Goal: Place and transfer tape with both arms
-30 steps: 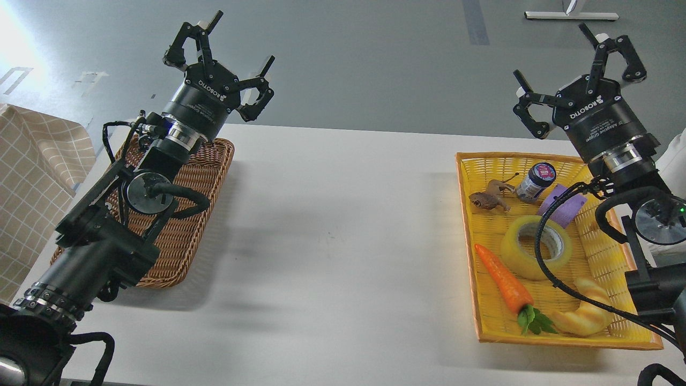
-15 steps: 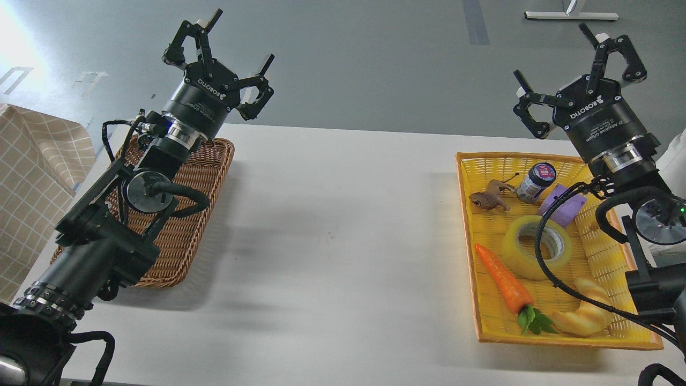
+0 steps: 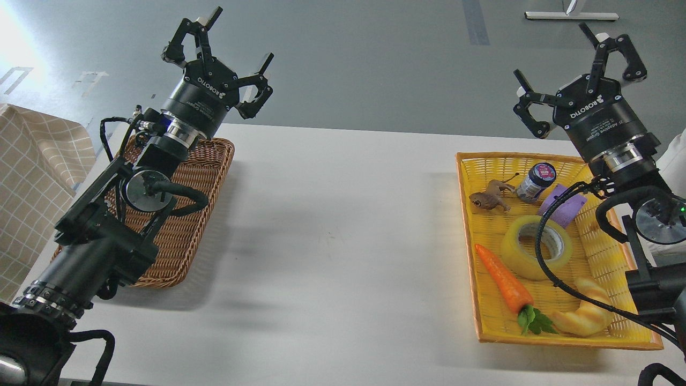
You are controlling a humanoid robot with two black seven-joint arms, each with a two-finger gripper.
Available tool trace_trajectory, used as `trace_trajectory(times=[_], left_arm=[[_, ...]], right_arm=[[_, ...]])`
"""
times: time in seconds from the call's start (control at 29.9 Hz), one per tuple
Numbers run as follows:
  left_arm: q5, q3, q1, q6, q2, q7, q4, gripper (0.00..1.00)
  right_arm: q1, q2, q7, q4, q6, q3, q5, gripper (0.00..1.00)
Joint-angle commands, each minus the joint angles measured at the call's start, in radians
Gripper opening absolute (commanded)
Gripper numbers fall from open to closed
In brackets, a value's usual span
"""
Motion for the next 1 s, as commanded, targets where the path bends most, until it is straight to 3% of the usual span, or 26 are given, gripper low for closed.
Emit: trace_trajectory(times=[0.0,0.13,0.47,0.97], left_arm=[[0.000,0.001,0.000,0.000,0.000,0.002,0.000,0.98],[-0.001,-0.001,0.001,0.000,-0.002,-0.003,-0.001,0.98],[-0.001,0.005,0.001,0.000,-0.014,-0.003,-0.001,0.98],[0.103,-0.002,-0.003,0.000,-0.012,-0.004,-0.001,0.98]], right_arm=[[0.001,-0.004,0.001,0.001,0.000,-0.004,-0.001,1.00],[0.003,-0.013,0.001,-0.007,0.000,-0.007,-0.006,1.00],[-0.011,-0.171,0.001,0.001,0.000,-0.111,-0.021,1.00],[0.044,-0.461,0.000,0.039,0.000,-0.237,-0.471,1.00]])
